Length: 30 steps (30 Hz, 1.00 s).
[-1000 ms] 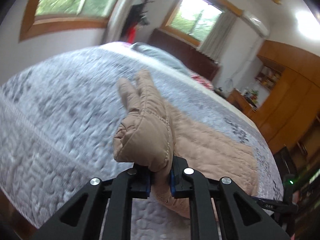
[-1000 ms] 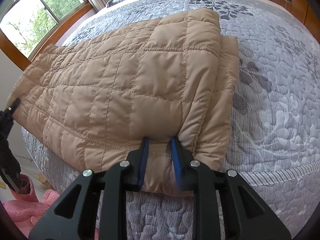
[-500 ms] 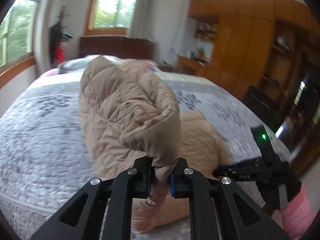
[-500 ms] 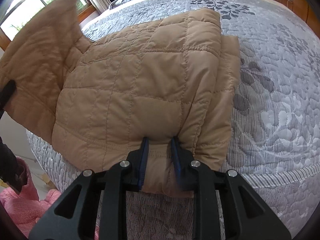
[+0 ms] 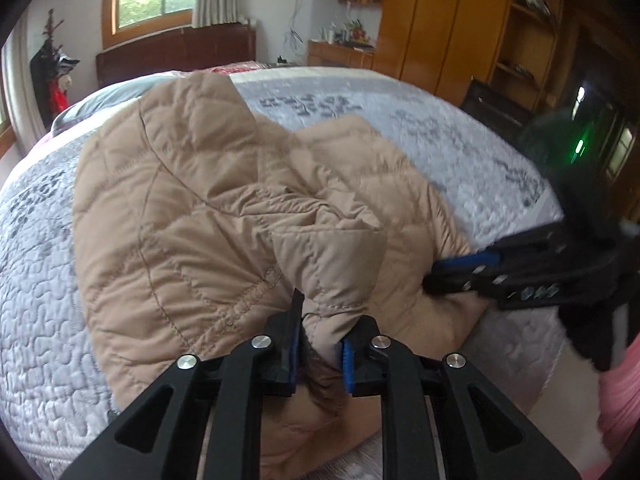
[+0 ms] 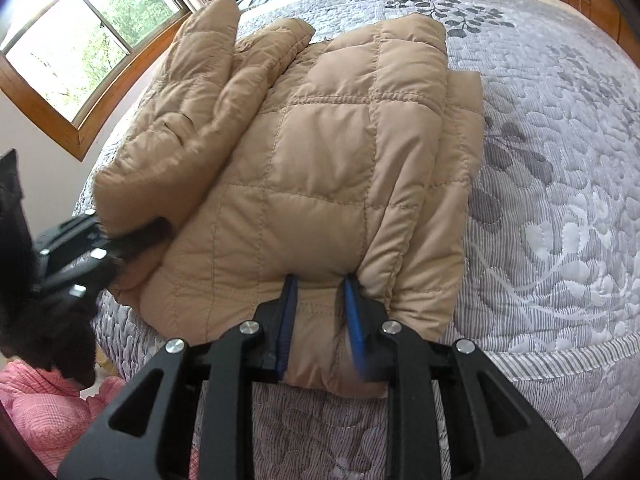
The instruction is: Fold large clothes
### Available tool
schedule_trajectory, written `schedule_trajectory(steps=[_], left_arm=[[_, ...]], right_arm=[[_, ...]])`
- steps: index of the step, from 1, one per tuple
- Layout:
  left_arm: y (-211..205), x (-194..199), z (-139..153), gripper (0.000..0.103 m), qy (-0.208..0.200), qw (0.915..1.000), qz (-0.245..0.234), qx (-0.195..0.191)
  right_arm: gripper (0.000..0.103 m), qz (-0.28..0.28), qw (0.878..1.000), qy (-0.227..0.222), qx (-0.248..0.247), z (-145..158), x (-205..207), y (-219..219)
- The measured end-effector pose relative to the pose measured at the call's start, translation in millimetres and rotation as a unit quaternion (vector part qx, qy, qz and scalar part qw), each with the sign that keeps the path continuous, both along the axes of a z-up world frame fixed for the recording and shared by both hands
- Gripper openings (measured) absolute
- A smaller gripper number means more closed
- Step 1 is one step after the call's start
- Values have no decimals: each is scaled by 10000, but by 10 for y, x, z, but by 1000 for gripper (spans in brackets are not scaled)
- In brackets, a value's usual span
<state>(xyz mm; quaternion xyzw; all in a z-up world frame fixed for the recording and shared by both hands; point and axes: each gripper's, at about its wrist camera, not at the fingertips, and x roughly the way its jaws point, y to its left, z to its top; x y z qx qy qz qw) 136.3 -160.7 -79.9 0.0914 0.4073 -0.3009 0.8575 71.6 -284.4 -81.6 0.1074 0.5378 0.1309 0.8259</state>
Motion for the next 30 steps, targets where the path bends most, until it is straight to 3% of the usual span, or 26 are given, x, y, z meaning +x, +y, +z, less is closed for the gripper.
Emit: schedule_trajectory(steps=[6, 9, 12, 14, 18, 21, 26, 30], left_arm=[[200, 43, 57, 21, 348, 9983, -73, -452], [405, 32, 194, 24, 709, 9936, -78, -878], [686, -3, 368, 25, 1118, 9829, -55, -1459], [829, -24, 468, 26, 1181, 9790, -17, -1660], [1075, 31, 593, 26, 847, 9842, 582, -1440], [1170, 148, 567, 26, 993, 9798, 825, -1525], [1320, 321, 460, 26, 408, 9815, 1654, -876], [1448, 466, 327, 26, 764, 9753, 1823, -984]], right_arm=[[26, 11, 9999, 83, -56, 29, 61, 48], [31, 65, 9999, 151, -34, 52, 137, 81], [34, 106, 9997, 187, -101, 78, 179, 145], [35, 122, 9996, 198, -168, 88, 199, 185], [35, 113, 9994, 251, -215, 118, 233, 233], [36, 109, 9993, 265, -251, 122, 238, 258], [37, -34, 9996, 210, -197, 288, 292, 188], [53, -169, 9998, 61, 70, 606, 446, 123]])
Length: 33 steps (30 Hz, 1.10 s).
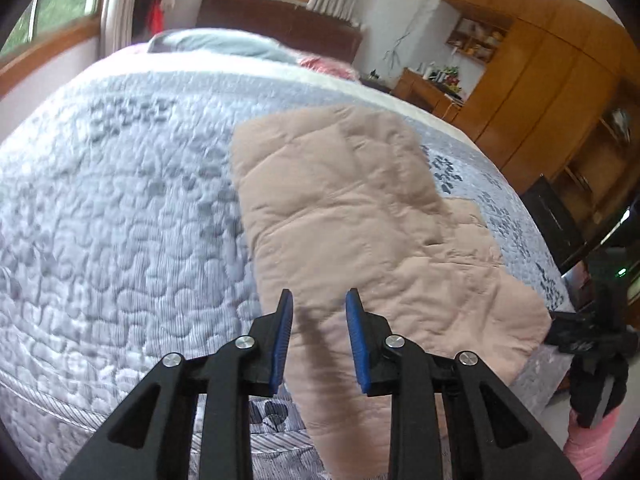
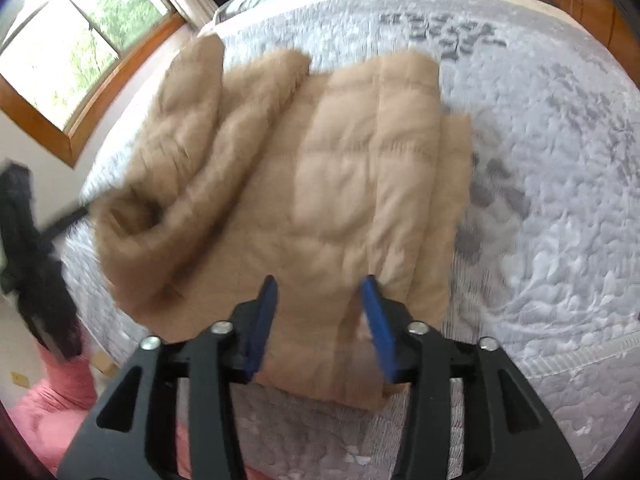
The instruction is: Fold large clothes
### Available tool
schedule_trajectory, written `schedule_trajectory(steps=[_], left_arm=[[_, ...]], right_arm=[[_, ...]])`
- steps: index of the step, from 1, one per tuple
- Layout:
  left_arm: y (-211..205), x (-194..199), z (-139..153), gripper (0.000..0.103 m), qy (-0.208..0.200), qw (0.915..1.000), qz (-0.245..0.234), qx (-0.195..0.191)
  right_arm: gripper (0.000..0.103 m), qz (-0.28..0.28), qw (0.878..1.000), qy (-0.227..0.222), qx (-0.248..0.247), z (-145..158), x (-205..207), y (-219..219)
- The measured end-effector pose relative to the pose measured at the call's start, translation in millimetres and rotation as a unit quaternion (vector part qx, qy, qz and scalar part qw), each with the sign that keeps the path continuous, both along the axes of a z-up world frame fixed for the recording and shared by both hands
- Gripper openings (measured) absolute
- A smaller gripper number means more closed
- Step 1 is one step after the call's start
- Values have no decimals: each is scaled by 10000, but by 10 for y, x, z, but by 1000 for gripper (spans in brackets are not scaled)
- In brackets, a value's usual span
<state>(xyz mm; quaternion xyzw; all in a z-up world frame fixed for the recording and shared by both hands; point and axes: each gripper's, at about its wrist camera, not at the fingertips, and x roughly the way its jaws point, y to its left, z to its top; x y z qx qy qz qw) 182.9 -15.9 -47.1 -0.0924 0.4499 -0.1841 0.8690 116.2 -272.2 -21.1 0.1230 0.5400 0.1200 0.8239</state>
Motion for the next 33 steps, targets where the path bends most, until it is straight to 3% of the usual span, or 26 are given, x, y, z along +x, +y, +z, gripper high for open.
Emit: schedule_trajectory(steps=[2, 6, 13, 18, 20, 25, 29, 33], left_arm=[[45, 9, -3, 26, -27, 10000, 75, 44], [40, 14, 15, 26, -75, 9996, 188, 191], [24, 125, -40, 27, 17, 9990, 233, 381], [20, 98, -51, 28, -36, 9988, 184, 443], [7, 98, -54, 28, -39, 9988, 159, 461], [-18, 101, -65, 28, -28, 9989, 140, 443], [38, 108, -73, 29, 62, 9994, 175, 280], [105, 81, -34, 29, 76, 9995, 257, 168]], right_arm=[[62, 5, 9999, -90, 140, 201, 118, 29], [90, 327, 9988, -102, 343, 406, 325, 214], [90, 553, 9948, 774, 357, 158, 735, 633], [90, 695, 9935, 889, 140, 87, 802, 843], [83, 756, 9929, 918, -65, 51, 831, 937], [48, 1060, 9896, 720, -659, 45, 842, 1162], [34, 1369, 9851, 336, -986, 170, 760, 1267], [27, 1528, 9849, -47, -807, 379, 654, 1195]])
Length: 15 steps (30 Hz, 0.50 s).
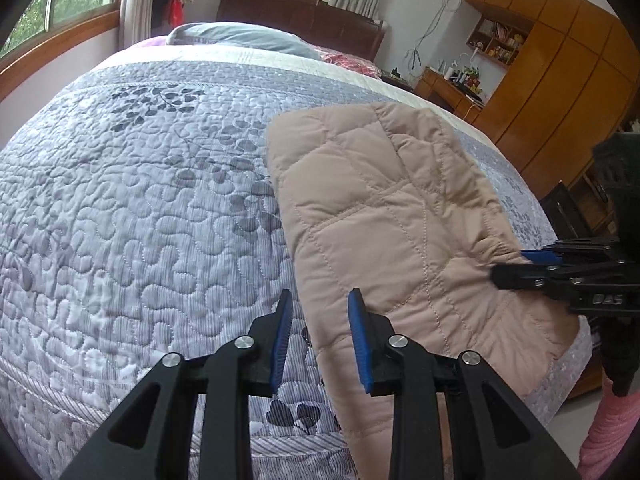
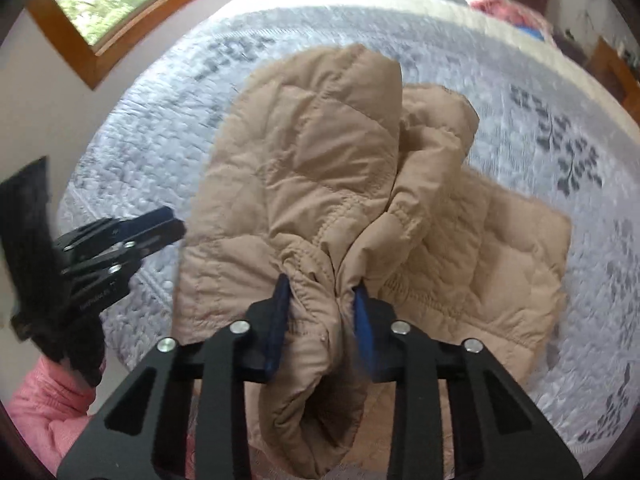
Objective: Fold large clothes
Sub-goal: 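Grasp the bunched coat fabric with the right gripper and pull it toward the hem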
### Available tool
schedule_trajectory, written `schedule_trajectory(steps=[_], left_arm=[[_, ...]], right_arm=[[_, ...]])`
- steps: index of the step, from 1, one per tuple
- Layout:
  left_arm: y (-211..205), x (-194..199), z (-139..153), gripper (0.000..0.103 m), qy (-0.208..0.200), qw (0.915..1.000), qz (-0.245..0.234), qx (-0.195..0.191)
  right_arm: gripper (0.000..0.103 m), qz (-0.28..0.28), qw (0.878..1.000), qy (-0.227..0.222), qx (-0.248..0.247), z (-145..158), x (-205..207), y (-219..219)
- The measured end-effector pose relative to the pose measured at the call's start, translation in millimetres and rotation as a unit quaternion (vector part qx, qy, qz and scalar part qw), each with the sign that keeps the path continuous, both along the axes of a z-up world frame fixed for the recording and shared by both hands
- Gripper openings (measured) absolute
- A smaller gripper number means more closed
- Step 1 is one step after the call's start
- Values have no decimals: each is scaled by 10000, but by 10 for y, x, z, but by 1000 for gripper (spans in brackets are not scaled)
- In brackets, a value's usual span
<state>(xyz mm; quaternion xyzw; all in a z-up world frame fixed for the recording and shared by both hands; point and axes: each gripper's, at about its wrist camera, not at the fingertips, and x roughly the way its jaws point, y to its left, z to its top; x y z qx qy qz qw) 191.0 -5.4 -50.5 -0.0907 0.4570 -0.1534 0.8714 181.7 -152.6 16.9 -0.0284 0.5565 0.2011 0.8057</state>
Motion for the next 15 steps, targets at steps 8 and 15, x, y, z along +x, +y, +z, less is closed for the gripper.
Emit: schedule_trajectory(steps=[8, 15], left_arm=[[-226, -128, 248, 29, -303, 9991, -307, -50], [-604, -208, 378, 29, -499, 9961, -733, 36]], right_arm=[[24, -174, 9977, -598, 273, 473, -357, -351], [24, -494, 9943, -851, 410, 601, -615, -739]])
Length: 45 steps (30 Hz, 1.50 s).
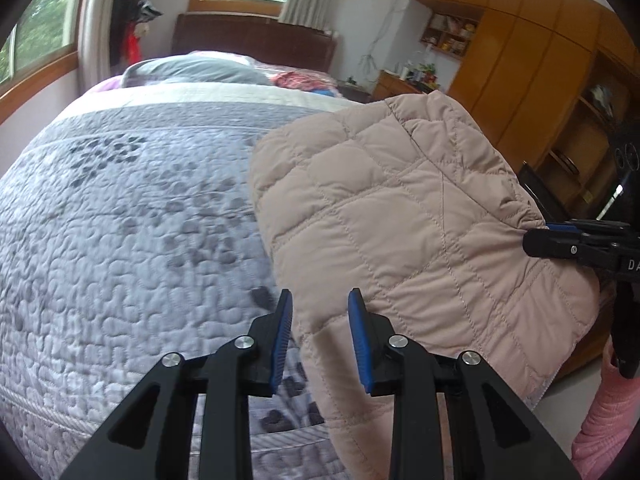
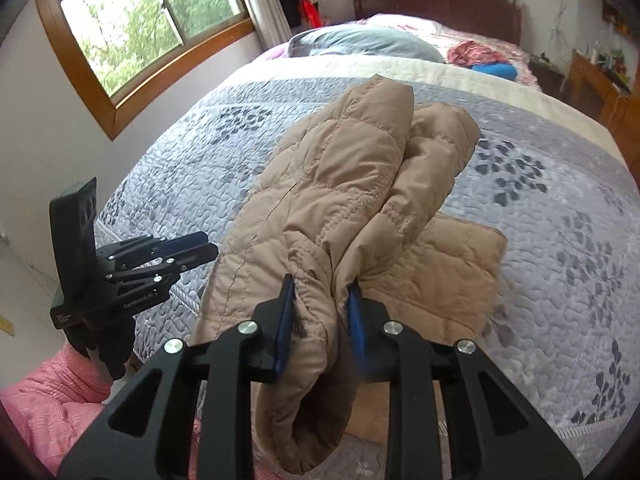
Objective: Fold large clothes
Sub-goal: 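Grasp the bunched coat fabric with the right gripper and pull it toward the hem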
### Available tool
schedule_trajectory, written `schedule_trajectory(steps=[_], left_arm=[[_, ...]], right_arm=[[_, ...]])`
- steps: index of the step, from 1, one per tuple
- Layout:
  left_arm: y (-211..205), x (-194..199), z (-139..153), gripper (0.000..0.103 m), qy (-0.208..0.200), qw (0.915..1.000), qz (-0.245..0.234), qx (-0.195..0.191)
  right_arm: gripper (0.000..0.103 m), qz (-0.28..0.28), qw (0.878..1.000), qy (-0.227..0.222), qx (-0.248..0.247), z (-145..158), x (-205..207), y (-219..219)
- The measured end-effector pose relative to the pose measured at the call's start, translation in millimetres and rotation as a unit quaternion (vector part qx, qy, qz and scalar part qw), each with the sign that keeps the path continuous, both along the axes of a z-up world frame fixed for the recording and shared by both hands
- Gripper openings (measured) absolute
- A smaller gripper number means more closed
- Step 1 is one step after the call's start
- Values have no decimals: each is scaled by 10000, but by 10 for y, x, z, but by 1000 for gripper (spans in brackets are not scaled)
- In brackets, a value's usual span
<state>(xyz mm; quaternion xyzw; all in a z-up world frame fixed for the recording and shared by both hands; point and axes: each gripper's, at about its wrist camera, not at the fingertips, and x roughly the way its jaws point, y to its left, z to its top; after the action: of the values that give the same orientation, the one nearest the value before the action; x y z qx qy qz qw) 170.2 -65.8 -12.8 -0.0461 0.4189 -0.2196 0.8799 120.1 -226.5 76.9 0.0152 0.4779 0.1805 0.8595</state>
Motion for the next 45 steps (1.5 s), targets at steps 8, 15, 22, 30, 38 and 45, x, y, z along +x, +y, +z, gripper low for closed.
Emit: schedule_trajectory(steps=[8, 15, 22, 30, 38, 45], left_arm=[[-343, -39, -37, 31, 41, 9994, -312, 157], [-512, -68, -131, 33, 128, 9987, -395, 306], [-613, -122, -143, 33, 72, 9980, -377, 505], [-689, -148, -168, 35, 70, 9976, -378, 576], [-783, -162, -347, 40, -38, 9960, -418, 791], [-720, -131, -382, 42, 42, 9966, -500, 658]], right_arm=[[24, -408, 9988, 171, 205, -240, -185, -427], [24, -598, 9961, 440, 485, -609, -265, -656], [25, -669, 9928, 512, 857, -937, -263, -776], [25, -630, 9928, 556, 859, -1151, -204, -745], [30, -723, 9849, 739, 1389, -1517, -188, -901], [44, -871, 9847, 637, 1367, -1290, -292, -1026]])
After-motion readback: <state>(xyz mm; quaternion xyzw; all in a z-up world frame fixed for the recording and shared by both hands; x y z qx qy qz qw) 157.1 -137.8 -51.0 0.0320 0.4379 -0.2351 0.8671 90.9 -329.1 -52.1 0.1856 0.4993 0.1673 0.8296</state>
